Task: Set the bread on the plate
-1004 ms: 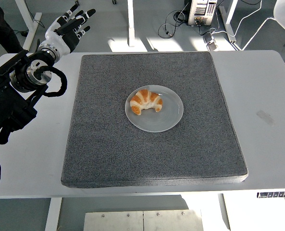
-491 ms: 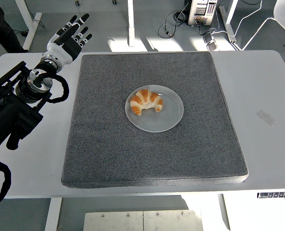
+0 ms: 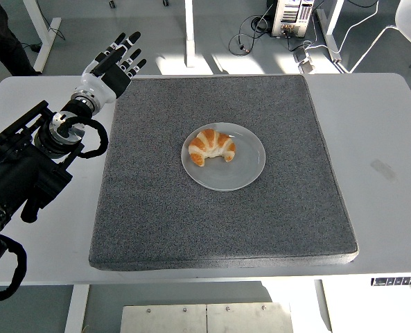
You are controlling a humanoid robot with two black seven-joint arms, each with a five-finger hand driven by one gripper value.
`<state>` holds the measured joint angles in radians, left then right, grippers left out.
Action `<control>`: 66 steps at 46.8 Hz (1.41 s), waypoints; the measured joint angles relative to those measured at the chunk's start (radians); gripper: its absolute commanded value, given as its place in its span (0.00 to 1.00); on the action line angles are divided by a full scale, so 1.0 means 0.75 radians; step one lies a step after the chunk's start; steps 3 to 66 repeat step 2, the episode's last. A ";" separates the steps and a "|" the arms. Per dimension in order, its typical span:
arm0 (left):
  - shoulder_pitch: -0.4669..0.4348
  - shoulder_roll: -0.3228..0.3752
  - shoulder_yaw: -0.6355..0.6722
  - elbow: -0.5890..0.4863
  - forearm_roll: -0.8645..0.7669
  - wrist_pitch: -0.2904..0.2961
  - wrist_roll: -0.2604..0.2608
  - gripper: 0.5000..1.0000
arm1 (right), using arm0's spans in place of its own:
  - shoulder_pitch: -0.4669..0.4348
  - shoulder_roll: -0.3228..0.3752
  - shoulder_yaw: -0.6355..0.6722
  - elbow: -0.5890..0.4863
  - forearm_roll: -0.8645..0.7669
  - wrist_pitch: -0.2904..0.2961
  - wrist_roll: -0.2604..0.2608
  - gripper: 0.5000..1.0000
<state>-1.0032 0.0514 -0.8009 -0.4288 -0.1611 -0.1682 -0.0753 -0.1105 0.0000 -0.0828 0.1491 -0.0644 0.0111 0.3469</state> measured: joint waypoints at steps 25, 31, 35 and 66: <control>0.000 -0.005 0.000 0.002 0.000 -0.001 -0.001 0.97 | 0.000 0.000 0.001 0.000 0.000 -0.002 0.000 1.00; 0.000 -0.005 0.000 0.002 0.000 -0.001 -0.001 0.97 | 0.000 0.000 0.001 0.000 0.000 -0.002 0.000 1.00; 0.000 -0.005 0.000 0.002 0.000 -0.001 -0.001 0.97 | 0.000 0.000 0.001 0.000 0.000 -0.002 0.000 1.00; 0.000 -0.005 0.000 0.002 0.000 -0.001 -0.001 0.97 | 0.000 0.000 0.001 0.000 0.000 -0.002 0.000 1.00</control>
